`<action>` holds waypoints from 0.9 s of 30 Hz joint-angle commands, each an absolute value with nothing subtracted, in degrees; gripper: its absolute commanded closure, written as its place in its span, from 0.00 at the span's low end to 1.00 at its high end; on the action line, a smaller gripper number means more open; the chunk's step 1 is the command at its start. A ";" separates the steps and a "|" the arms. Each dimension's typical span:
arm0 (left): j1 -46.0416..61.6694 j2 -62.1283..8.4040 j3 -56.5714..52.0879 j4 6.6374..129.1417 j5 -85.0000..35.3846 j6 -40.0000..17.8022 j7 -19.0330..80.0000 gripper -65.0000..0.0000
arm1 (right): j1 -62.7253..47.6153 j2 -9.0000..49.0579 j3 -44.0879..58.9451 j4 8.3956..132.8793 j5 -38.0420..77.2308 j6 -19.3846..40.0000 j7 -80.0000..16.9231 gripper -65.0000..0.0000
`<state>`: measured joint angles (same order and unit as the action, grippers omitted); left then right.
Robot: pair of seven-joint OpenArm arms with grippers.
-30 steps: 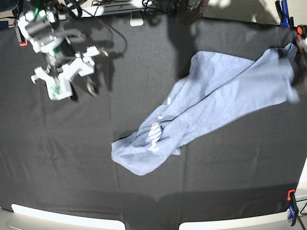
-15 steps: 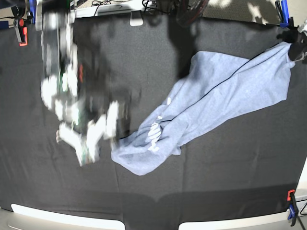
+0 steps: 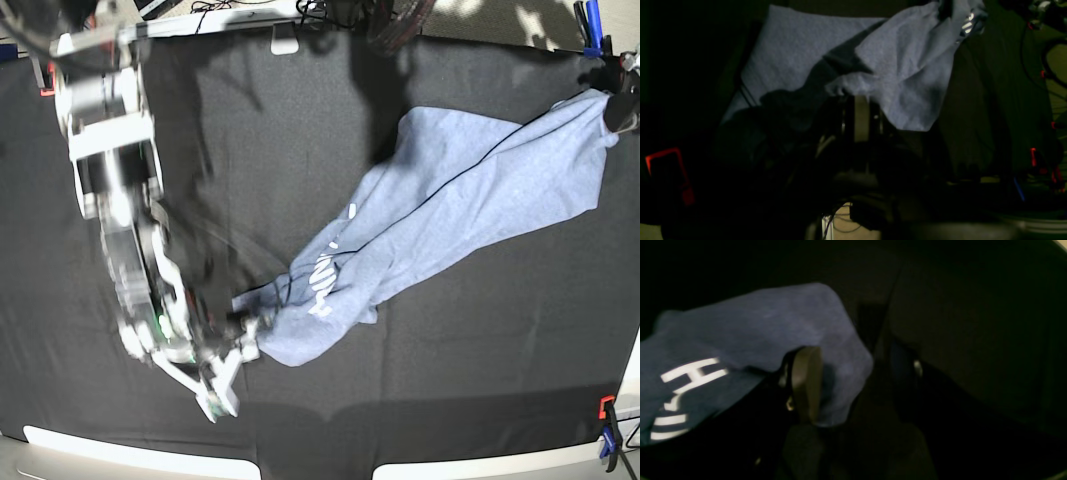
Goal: Layout the t-shirt on the table in an organized manner, then fold the t-shirt properly
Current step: 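Grasp the shirt's printed end with the right gripper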
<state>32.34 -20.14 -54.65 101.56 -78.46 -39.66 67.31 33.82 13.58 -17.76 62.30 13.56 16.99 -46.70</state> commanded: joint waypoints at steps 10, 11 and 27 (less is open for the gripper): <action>32.53 -21.12 -55.02 102.28 -79.99 -40.00 65.76 1.00 | 41.93 6.46 -18.46 46.96 7.92 21.52 -46.09 0.83; 32.53 -21.12 -55.02 102.28 -79.99 -40.00 65.76 1.00 | 41.74 6.35 -18.44 46.98 6.46 21.15 -45.15 0.91; 32.51 -21.12 -55.02 102.28 -79.99 -40.00 64.64 1.00 | 18.41 16.36 -18.26 90.96 2.90 20.25 -52.99 1.00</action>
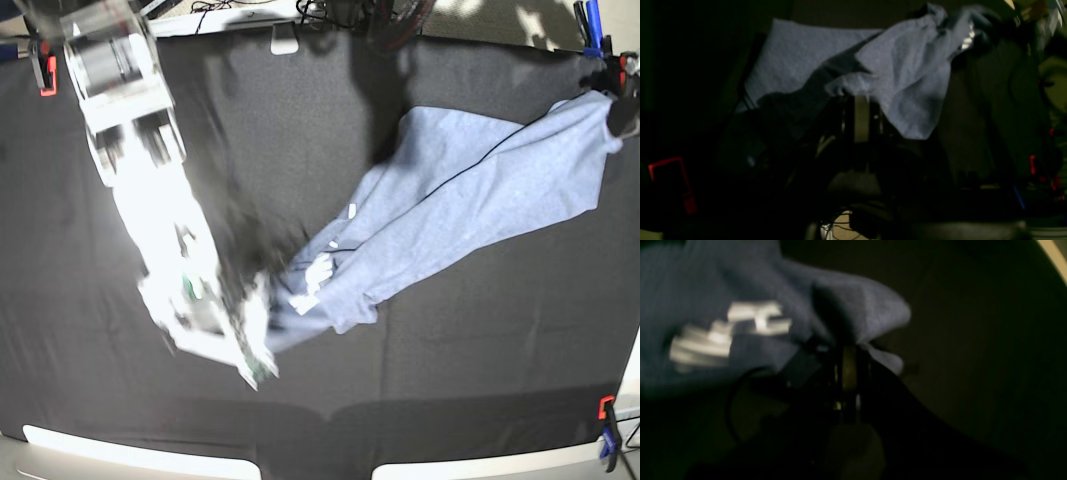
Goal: Layout the t-shirt on the table in an organized manner, then fold the t-shirt properly
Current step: 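Grasp the shirt's printed end with the right gripper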
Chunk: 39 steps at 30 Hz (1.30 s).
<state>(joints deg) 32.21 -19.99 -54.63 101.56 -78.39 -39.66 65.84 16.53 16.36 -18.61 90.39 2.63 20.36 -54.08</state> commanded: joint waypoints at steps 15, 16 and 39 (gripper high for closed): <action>32.34 -21.10 -55.02 102.28 -79.99 -40.00 64.66 1.00 | -21.50 21.91 -5.52 116.36 0.21 19.27 -50.04 1.00; 32.34 -21.10 -55.02 102.28 -79.99 -40.00 64.66 1.00 | -22.41 21.89 -5.13 116.36 0.60 19.29 -49.91 0.96; 32.40 -20.80 -55.02 102.28 -79.96 -40.00 66.46 1.00 | -4.34 19.75 6.26 105.80 23.49 23.11 -52.82 0.39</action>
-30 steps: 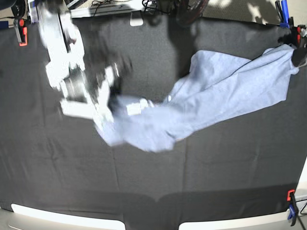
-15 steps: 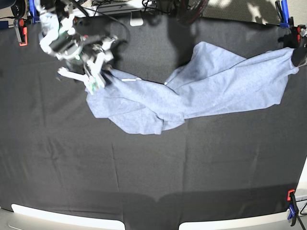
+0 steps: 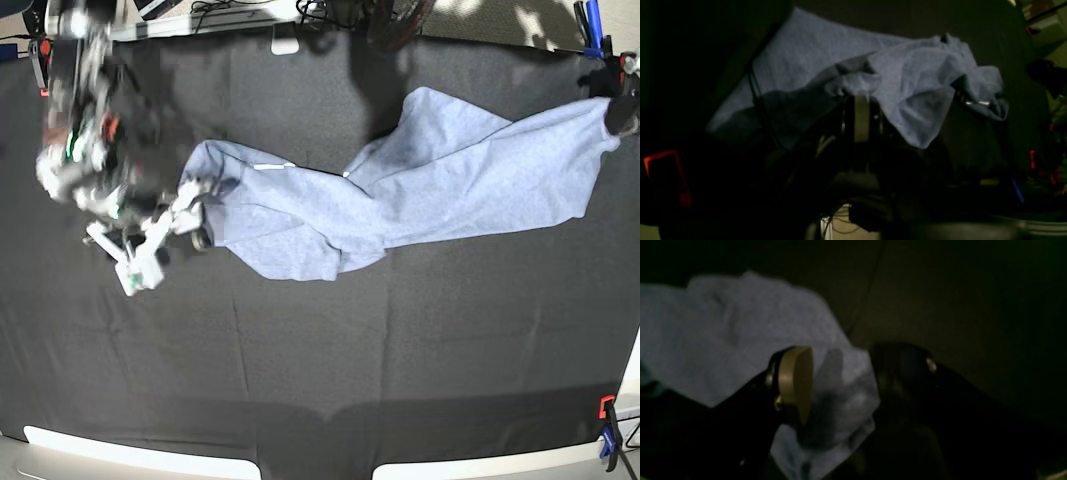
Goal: Layout the t-shirt on the table in an organized manner, then fold the t-shirt properly
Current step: 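Grasp the shirt's printed end with the right gripper, then lift and fling the shirt with the right gripper to flatten it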
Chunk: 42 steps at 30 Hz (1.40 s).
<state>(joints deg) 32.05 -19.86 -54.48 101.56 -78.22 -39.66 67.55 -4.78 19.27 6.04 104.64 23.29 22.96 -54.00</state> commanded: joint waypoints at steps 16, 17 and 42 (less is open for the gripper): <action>32.40 -20.82 -55.02 102.28 -78.06 -40.00 66.32 1.00 | 7.81 19.88 6.31 80.16 36.64 32.40 -60.80 0.39; 32.38 -20.82 -55.02 102.28 -78.06 -40.00 66.24 1.00 | 7.81 19.86 6.31 79.55 37.19 33.08 -61.08 0.39; 32.38 -20.82 -55.02 102.28 -78.08 -40.00 64.20 1.00 | 9.47 20.97 14.13 100.22 39.22 35.99 -60.27 1.00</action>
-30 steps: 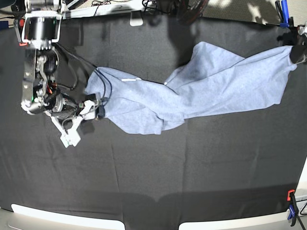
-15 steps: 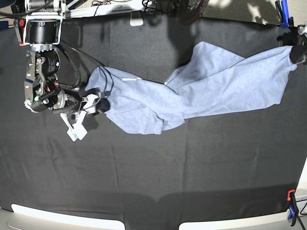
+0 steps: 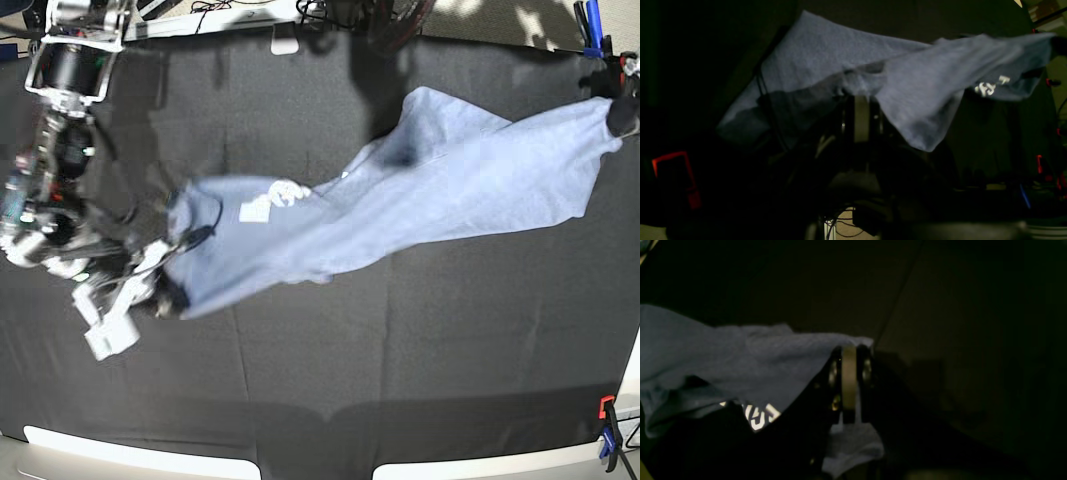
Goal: Layout the t-shirt on the table in an organized manner, then fold the t-shirt properly
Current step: 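Lift and fling the shirt with the right gripper to flatten it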
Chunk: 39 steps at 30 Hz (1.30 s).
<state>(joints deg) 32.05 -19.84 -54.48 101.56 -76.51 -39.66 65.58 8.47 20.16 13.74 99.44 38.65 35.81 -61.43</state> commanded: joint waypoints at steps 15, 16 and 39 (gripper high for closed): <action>20.03 -30.41 -54.17 102.32 -65.82 -38.65 46.41 1.00 | 9.50 20.95 14.59 101.54 39.22 35.99 -58.76 1.00; 18.92 -31.38 -52.88 102.28 -64.25 -37.78 45.60 1.00 | 9.50 20.95 14.44 101.49 39.22 35.97 -58.57 1.00; -33.61 -38.33 -20.25 73.49 -41.34 -29.71 35.44 1.00 | 40.64 20.80 -3.14 83.09 11.51 19.20 -47.83 1.00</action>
